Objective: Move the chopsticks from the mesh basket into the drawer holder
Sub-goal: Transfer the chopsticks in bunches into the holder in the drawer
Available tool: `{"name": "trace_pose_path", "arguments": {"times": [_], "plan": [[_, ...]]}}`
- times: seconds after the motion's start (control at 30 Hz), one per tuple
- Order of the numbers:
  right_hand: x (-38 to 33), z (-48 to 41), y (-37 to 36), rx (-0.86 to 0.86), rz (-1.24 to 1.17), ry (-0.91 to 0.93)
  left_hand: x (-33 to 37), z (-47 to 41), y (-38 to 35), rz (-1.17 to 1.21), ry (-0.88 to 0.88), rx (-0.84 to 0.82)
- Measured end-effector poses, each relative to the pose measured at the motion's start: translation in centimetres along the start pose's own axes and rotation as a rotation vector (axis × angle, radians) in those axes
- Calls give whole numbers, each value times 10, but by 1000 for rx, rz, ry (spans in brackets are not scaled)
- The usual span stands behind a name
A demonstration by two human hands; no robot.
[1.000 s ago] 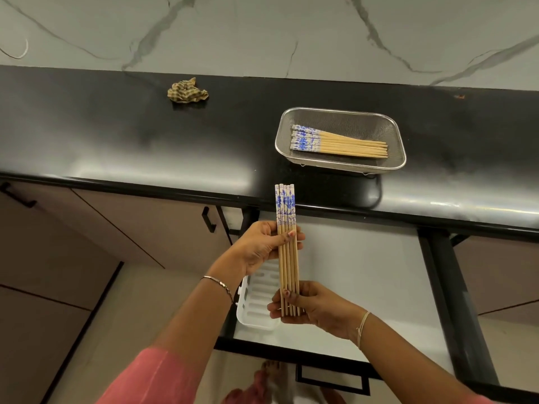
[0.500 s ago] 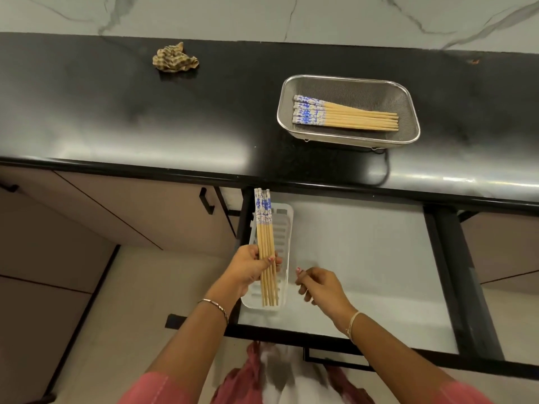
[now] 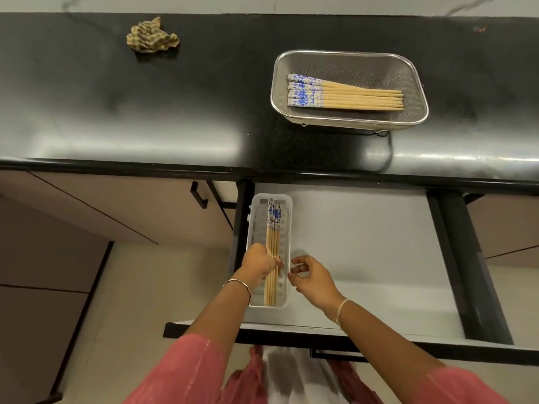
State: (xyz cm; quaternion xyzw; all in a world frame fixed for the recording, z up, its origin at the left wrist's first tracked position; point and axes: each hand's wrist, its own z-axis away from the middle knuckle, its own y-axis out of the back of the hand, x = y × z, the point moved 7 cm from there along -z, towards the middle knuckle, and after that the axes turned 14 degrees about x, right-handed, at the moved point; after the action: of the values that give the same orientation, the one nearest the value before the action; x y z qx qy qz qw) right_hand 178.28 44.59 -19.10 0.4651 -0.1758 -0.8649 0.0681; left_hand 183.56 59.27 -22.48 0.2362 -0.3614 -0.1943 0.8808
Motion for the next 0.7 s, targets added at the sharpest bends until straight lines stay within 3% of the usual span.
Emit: {"name": "trace_pose_path", "arguments": {"times": [0.7], "plan": [[10,1,-5,-19,56,36,12,8,-7,-292,-102,21]]}}
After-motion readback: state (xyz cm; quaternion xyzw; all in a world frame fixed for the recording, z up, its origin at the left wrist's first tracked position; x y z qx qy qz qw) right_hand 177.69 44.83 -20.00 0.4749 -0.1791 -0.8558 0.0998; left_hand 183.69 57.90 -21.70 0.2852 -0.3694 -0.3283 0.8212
